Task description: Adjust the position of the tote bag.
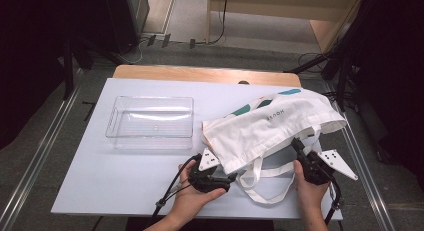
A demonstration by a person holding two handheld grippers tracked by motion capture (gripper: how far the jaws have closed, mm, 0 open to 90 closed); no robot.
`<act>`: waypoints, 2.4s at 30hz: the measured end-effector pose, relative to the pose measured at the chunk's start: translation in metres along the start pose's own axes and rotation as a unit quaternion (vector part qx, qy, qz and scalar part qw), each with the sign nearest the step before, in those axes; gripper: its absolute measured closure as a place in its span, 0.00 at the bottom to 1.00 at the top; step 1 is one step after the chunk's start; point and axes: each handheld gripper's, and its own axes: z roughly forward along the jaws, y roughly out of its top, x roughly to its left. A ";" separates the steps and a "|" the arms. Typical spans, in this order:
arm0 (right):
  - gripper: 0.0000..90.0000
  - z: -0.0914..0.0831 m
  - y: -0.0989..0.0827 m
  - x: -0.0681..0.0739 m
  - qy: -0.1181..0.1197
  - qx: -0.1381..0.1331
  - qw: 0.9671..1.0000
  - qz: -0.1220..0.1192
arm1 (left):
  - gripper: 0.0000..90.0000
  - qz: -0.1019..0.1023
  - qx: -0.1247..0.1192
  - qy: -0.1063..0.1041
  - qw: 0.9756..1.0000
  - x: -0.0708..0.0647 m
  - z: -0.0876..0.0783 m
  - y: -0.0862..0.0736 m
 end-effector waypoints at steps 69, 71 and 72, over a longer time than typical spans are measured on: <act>0.59 -0.078 0.029 -0.006 -0.158 -0.082 0.983 -0.039 | 0.83 -0.051 -0.091 0.003 0.995 0.079 -0.052 0.043; 0.62 -0.075 0.028 -0.007 -0.155 -0.079 0.984 -0.049 | 0.75 -0.052 -0.085 0.020 0.995 0.079 -0.054 0.043; 0.68 -0.073 0.027 -0.007 -0.151 -0.074 0.984 -0.056 | 0.68 -0.054 -0.084 0.023 0.995 0.079 -0.054 0.043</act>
